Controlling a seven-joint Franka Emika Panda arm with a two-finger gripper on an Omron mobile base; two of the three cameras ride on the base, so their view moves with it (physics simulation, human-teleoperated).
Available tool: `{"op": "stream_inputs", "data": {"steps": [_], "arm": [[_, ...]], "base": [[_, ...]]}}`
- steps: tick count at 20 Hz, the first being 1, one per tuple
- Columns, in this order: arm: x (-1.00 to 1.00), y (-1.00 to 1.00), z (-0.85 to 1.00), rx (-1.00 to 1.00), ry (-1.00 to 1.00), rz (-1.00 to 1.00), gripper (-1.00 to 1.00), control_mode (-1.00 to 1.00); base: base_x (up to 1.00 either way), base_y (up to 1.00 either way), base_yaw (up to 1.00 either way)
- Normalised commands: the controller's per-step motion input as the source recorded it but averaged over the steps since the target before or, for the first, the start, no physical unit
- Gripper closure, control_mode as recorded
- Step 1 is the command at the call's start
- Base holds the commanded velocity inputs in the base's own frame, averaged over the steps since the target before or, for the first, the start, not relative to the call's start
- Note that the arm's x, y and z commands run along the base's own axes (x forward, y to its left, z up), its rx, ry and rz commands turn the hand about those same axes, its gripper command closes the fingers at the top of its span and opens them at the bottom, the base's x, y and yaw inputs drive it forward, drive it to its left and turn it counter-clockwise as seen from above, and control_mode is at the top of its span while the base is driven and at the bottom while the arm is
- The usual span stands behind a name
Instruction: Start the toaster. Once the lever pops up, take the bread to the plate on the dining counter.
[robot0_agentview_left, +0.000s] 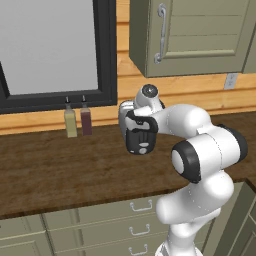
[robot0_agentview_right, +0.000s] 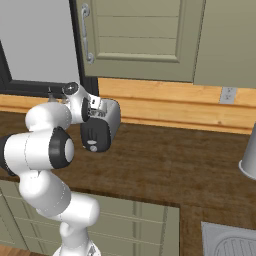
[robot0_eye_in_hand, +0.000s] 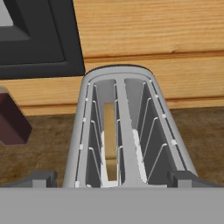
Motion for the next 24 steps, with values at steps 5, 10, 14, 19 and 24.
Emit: {"op": "stream_inputs", "data": {"steps": [5,10,14,19,24], "arm": [[0.00,0.00,0.00,0.00,0.00,0.00,-1.00,-1.00],[0.00,0.00,0.00,0.00,0.00,0.00,-1.00,-1.00],[0.00,0.00,0.00,0.00,0.00,0.00,-1.00,-1.00],[0.00,0.00,0.00,0.00,0.00,0.00,-1.00,-1.00],[0.00,0.00,0.00,0.00,0.00,0.00,-1.00,-1.00]], "base": [[0.00,0.00,0.00],[0.00,0.00,0.00],[0.00,0.00,0.00],[0.00,0.00,0.00],[0.00,0.00,0.00]]}}
